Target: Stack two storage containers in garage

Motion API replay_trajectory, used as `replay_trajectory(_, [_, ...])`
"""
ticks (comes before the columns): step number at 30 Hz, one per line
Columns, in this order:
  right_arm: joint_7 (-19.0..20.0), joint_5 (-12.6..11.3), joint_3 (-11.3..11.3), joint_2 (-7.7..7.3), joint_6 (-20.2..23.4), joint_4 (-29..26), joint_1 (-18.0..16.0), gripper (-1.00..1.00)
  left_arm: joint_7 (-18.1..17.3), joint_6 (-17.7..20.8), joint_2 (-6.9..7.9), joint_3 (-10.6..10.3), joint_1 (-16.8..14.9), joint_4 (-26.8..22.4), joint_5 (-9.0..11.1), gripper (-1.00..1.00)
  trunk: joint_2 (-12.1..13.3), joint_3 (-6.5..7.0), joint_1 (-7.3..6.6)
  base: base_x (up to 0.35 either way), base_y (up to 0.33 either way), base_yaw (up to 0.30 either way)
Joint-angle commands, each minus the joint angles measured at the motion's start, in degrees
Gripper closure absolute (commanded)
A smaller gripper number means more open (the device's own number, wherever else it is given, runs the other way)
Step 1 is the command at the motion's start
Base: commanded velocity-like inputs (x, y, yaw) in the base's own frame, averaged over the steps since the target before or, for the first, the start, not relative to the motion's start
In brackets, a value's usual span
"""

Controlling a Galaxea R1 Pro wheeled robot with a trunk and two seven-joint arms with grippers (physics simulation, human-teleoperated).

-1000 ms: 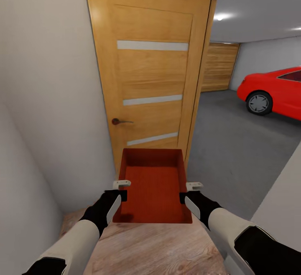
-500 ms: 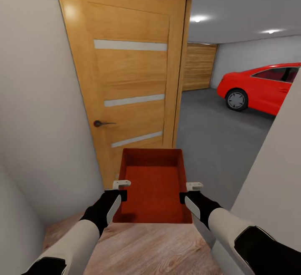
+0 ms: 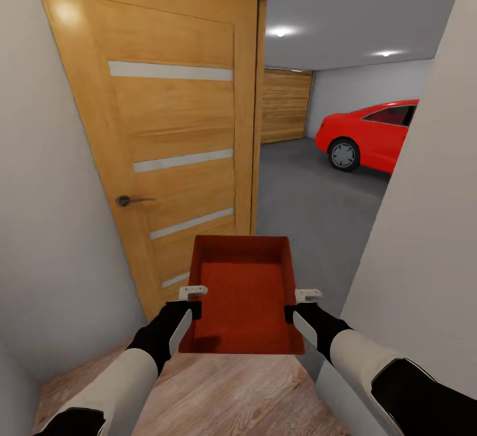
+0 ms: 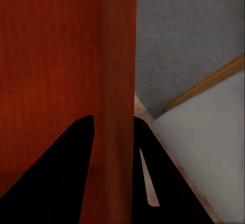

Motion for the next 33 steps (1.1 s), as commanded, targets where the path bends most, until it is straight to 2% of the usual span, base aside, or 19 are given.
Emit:
replay_trajectory(1, [-0.2, 0.1, 0.0, -0.58, 0.3, -0.2, -0.1, 1.00, 0.6, 0.5, 0.22, -0.3, 0.0, -0.1, -0.2, 1.00, -0.1, -0.13, 0.04, 0.000, 0.000, -0.256])
replay_trajectory(11, [-0.2, 0.1, 0.0, -0.60, 0.4, -0.2, -0.1, 1.00, 0.6, 0.5, 0.22, -0.3, 0.0, -0.1, -0.1, 1.00, -0.1, -0.13, 0.04, 0.000, 0.000, -0.221])
replay_trajectory(33, [-0.2, 0.0, 0.0, -0.61, 0.3, -0.2, -0.1, 1.00, 0.6, 0.6, 0.22, -0.3, 0.0, -0.1, -0.2, 1.00, -0.1, -0.13, 0.04, 0.000, 0.000, -0.004])
